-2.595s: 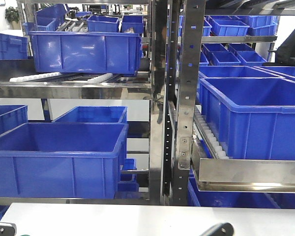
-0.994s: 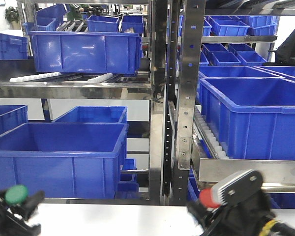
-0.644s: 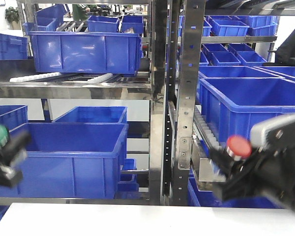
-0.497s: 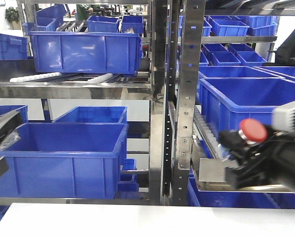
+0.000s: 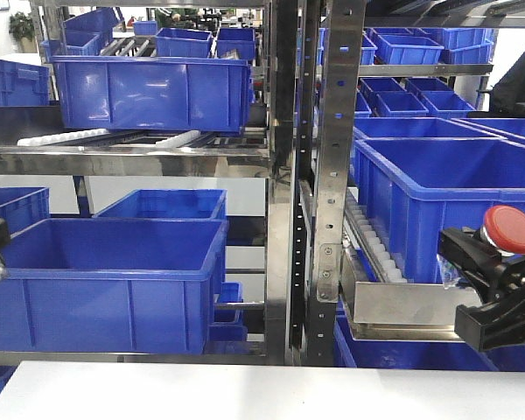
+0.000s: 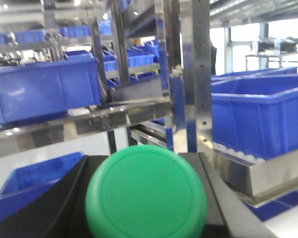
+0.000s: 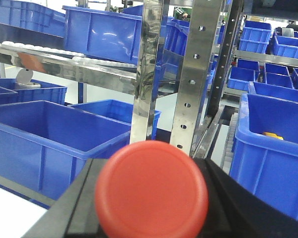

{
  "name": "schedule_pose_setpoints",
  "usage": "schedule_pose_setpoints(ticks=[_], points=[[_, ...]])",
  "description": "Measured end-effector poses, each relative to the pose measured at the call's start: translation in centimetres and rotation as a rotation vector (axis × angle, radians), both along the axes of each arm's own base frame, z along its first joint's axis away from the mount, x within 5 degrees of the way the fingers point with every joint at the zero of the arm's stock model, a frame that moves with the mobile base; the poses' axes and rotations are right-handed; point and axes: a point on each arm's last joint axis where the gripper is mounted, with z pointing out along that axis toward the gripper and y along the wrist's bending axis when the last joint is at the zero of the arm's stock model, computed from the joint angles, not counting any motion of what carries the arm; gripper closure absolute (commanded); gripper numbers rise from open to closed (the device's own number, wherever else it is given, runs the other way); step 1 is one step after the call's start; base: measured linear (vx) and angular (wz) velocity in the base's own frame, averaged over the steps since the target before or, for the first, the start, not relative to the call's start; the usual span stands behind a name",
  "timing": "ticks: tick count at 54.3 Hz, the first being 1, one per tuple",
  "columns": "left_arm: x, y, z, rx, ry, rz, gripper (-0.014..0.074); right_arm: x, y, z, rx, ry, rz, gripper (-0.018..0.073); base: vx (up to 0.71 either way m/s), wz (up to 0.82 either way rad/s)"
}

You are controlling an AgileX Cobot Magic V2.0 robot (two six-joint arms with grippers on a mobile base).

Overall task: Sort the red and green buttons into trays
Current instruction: 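Drive the base away from the shelving holding both switches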

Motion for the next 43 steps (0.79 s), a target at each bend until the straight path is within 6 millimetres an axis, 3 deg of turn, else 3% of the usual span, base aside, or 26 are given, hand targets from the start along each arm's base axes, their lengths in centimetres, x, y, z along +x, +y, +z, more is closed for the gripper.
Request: schedule_pose_setpoints(ticks=[43], points=[[-0.09, -0.19, -0.03, 0.002, 0.003, -0.023, 0.0603, 0.01, -0.03, -0.06, -0.002, 0.006, -0.003, 0.0568, 0.00, 0.00]])
